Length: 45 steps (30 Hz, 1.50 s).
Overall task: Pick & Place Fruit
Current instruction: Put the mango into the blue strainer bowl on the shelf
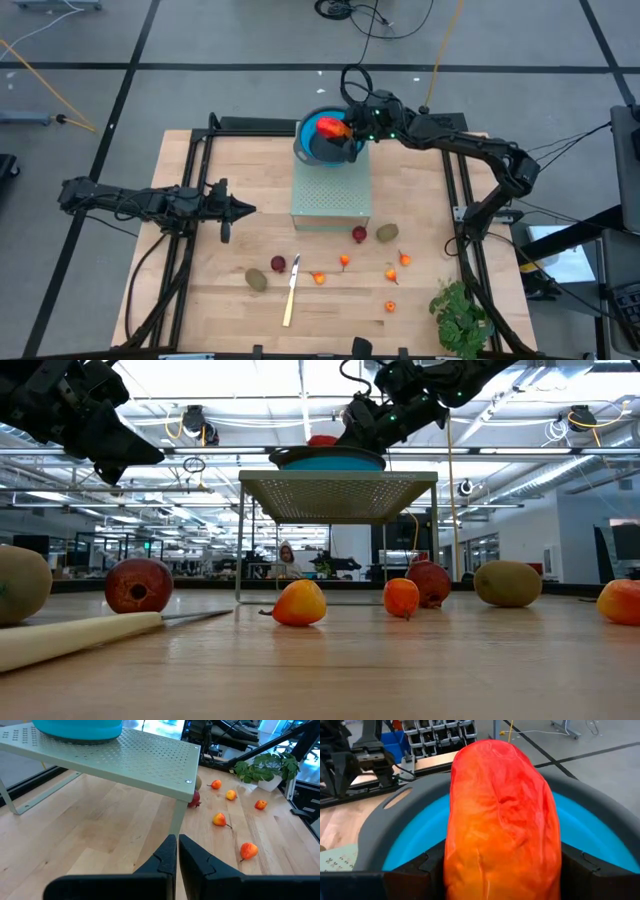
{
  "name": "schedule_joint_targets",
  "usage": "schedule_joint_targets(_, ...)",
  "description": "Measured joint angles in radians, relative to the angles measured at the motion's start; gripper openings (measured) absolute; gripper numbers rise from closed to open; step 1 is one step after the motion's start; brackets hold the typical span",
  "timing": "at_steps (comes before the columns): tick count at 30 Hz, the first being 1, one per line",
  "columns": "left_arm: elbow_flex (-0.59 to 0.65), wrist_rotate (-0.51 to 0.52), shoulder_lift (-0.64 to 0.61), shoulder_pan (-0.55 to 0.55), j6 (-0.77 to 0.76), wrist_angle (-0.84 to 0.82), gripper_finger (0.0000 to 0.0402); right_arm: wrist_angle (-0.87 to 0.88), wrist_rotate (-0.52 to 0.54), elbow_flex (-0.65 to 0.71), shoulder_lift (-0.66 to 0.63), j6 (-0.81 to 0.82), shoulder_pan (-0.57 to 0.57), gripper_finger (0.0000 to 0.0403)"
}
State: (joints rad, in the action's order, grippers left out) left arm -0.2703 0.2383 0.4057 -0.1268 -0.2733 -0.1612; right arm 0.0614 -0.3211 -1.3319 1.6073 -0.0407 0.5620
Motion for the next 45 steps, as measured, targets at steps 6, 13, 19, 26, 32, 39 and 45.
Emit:
schedule_joint_targets(6, 0.000, 0.000, 0.000, 0.000, -0.019, 0.001, 0.0017, 0.001, -0.044, 0.000, 0.000, 0.022, 0.008, 0.0235)
schedule_joint_targets(13, 0.000, 0.001, 0.000, 0.000, -0.027, 0.001, 0.0017, 0.031, -0.049, 0.000, 0.000, 0.022, 0.008, 0.0236)
schedule_joint_targets(19, 0.000, 0.001, 0.000, 0.000, -0.027, 0.001, 0.0017, 0.038, -0.049, 0.000, 0.000, 0.009, 0.006, 0.0250)
schedule_joint_targets(26, 0.000, 0.001, 0.000, 0.000, -0.026, 0.001, 0.0017, 0.049, -0.049, 0.000, 0.000, 0.002, 0.006, 0.0267)
schedule_joint_targets(32, 0.000, 0.000, 0.000, 0.000, -0.026, 0.001, 0.0017, 0.049, -0.049, 0.000, 0.000, 0.000, 0.006, 0.0269)
schedule_joint_targets(39, 0.000, 0.000, 0.000, 0.000, -0.026, 0.001, 0.0017, 0.049, -0.049, 0.000, 0.000, 0.000, 0.006, 0.0270)
schedule_joint_targets(45, 0.000, 0.000, 0.000, 0.000, -0.026, 0.000, 0.0017, 0.049, -0.049, 0.000, 0.000, -0.001, 0.006, 0.0270)
